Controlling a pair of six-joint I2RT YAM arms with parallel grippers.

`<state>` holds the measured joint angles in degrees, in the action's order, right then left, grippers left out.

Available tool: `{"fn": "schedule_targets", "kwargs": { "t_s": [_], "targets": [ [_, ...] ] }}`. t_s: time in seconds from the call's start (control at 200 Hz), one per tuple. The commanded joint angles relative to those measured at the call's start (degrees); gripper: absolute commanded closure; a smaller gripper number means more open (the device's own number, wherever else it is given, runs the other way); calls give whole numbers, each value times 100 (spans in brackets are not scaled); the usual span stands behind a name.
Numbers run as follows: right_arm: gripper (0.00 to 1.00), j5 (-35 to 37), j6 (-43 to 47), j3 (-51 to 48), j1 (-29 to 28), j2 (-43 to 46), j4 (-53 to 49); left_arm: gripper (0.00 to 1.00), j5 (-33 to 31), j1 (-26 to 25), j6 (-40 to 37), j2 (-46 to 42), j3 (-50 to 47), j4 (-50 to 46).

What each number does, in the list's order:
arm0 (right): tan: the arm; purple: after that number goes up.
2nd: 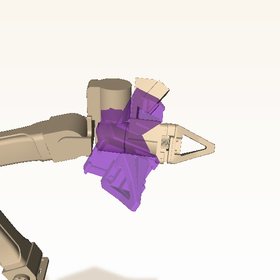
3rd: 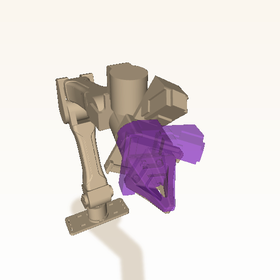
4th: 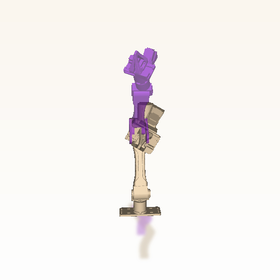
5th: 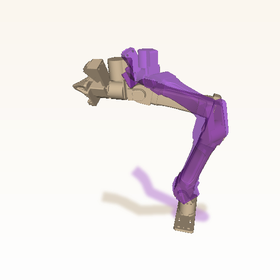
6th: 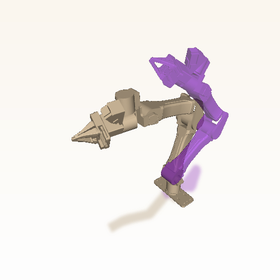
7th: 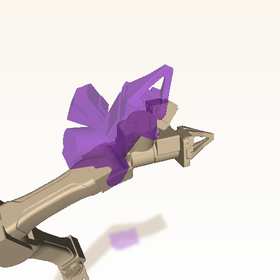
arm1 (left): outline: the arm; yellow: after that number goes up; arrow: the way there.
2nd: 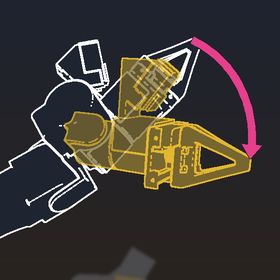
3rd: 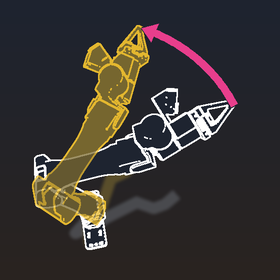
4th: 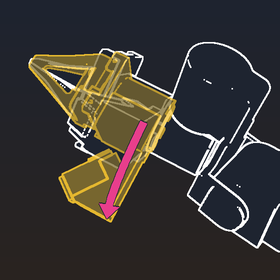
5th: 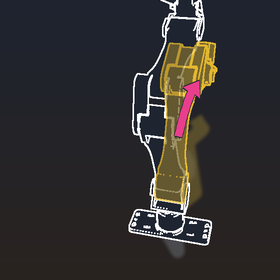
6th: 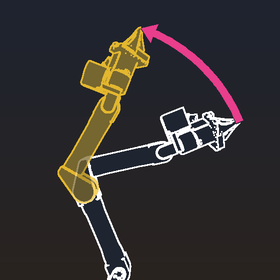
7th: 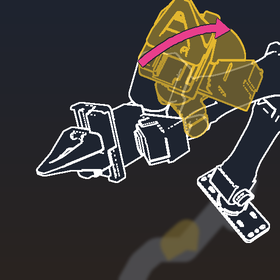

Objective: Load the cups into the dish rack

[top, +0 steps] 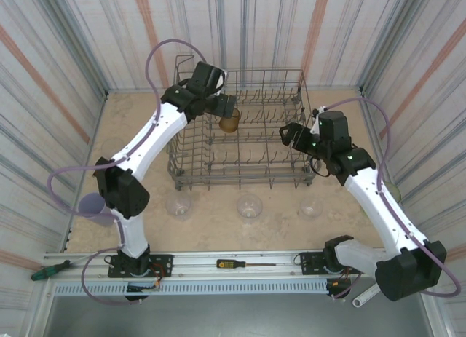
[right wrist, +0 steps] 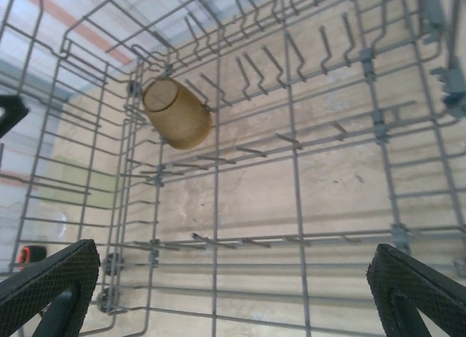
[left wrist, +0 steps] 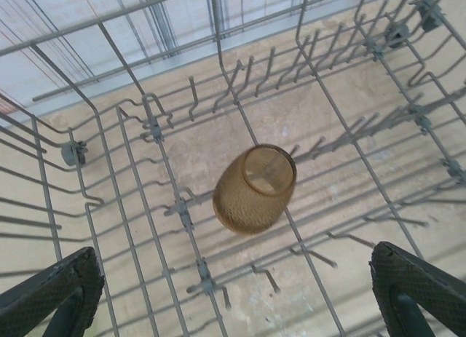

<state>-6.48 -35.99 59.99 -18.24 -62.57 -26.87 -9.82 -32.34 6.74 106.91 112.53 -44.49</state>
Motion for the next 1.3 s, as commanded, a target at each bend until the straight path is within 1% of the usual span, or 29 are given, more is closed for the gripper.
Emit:
{"fn": "schedule_targets", "kwargs": {
  "t_s": [0.0,0.145,0.23,0.366,0.531,0.606,0.731,0.852,1.012,1.112,1.292],
  "targets": [
    [1,667,-277,306,-76,328,-796,1,437,-48,244,-446,-281,-143],
    [1,1015,-557,703,-99,436,-1647,1,773,-127,359,-810,-599,-107],
    [1,1131,-542,984,-109,416,-2070,1,921,-133,440,-980,-707,-88],
    [1,1538,-403,1409,-91,327,-2743,1,1135,-137,602,-1250,-967,21],
    [1,1800,-235,1538,51,244,-3504,1,1379,-134,943,-1534,-1623,500],
    [1,2049,-186,1496,171,220,-3787,1,1490,-133,1094,-1572,-1826,674],
    [1,2273,121,1285,498,276,-3861,1,1614,-143,1413,-1606,-1930,661],
    [1,2405,429,1115,846,404,-3845,1,1535,-193,1618,-1686,-2002,611],
    [1,2199,817,982,1394,435,-3799,1,1283,-361,1816,-1888,-2100,503],
    [1,2226,949,924,1622,429,-3803,1,1197,-505,1868,-2019,-2164,503],
    [1,2076,1167,804,1998,363,-3792,1,1416,-625,1813,-2121,-2242,485]
  ]
}}
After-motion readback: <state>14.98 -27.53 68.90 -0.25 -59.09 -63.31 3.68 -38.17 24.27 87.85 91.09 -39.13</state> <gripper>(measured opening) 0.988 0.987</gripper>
